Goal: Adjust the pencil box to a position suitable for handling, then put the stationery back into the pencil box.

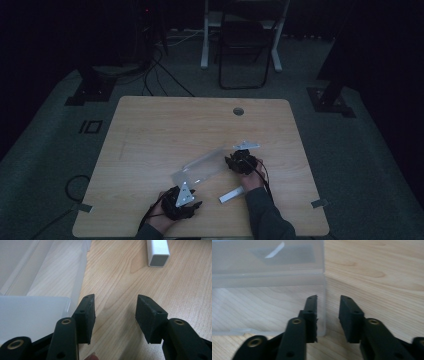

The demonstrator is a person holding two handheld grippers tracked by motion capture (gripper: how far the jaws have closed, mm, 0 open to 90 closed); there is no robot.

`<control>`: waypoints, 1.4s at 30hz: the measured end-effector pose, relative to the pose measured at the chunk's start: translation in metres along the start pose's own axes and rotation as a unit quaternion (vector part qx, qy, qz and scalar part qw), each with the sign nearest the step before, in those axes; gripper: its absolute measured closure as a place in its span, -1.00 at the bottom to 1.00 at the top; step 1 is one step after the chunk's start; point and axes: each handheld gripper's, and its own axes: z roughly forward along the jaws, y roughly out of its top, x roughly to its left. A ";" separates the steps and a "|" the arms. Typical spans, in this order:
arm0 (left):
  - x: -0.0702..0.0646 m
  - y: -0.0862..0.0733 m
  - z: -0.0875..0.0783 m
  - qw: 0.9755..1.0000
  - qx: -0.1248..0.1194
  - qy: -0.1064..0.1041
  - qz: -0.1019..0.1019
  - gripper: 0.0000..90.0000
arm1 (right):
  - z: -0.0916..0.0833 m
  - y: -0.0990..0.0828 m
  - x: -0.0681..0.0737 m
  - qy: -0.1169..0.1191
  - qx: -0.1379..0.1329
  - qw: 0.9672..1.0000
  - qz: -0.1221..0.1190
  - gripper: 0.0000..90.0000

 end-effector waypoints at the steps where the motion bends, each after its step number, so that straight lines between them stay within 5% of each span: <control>1: 0.000 0.000 0.000 1.000 0.000 -0.001 0.000 0.11 | -0.005 -0.001 -0.003 -0.004 -0.006 1.000 0.001 0.38; 14: -0.001 0.001 0.002 1.000 -0.003 -0.004 0.000 0.11 | -0.032 -0.015 -0.025 -0.030 -0.019 0.999 0.009 0.14; 19: -0.001 0.001 0.002 1.000 -0.003 -0.003 -0.001 0.11 | -0.041 -0.028 -0.037 -0.056 -0.013 0.998 0.002 0.10; 42: -0.011 0.016 0.000 0.999 -0.025 -0.022 -0.003 0.05 | -0.061 -0.071 -0.061 -0.078 0.008 0.997 0.010 0.03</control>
